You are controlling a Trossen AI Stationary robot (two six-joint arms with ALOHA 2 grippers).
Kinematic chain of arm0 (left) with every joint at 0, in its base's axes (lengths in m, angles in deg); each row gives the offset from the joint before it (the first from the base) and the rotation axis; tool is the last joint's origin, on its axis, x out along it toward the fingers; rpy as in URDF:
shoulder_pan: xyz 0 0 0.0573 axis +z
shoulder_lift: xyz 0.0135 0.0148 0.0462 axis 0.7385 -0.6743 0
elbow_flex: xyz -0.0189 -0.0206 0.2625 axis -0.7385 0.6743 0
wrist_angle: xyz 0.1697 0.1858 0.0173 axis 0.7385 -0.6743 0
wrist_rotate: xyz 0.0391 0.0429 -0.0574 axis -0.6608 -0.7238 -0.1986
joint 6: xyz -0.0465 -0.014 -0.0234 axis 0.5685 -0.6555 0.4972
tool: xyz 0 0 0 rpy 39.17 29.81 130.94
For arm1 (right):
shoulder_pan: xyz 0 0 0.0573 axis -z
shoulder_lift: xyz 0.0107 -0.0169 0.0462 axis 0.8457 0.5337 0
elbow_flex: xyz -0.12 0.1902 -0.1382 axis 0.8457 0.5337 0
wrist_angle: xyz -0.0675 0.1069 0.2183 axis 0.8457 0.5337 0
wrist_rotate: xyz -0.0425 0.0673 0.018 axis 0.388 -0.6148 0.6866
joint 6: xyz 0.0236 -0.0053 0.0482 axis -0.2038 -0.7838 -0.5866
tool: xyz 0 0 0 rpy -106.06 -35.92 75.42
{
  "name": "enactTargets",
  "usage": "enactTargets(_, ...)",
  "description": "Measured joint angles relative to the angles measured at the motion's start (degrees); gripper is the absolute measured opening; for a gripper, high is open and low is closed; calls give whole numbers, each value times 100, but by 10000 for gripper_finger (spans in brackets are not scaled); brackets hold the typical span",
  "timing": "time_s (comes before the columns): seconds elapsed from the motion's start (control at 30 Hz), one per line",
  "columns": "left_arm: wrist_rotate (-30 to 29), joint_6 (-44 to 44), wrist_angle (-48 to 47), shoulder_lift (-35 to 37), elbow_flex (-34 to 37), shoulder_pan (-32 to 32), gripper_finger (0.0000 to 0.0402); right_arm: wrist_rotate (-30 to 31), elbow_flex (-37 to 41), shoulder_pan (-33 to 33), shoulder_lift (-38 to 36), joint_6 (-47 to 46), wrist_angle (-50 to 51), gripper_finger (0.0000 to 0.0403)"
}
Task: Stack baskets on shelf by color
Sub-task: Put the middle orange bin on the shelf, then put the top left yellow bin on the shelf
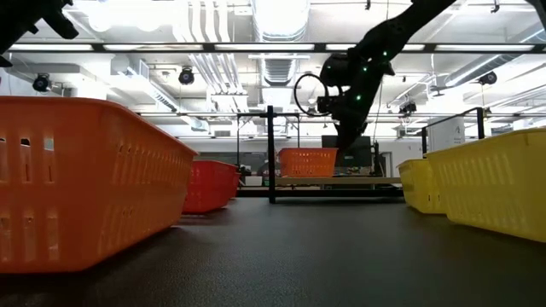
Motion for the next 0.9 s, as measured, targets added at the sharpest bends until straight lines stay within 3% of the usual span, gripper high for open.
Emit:
enactTargets(0.13, 0, 0, 0, -1, -1, 2, 0, -228, 0, -247, -4, -52, 29, 11)
enactTargets(0.4, 0, 0, 0, 0, -2, 0, 0, 731, 0, -534, -173, -187, 238, 11)
enactTargets(0.6, 1, 0, 0, 0, -2, 2, 0, 877, 2, -842, -823, -533, 942, 11)
enactTargets(0.9, -1, 0, -7, 0, 7, 0, 0, 805, 172, -2341, -1864, -1192, 1148, 11)
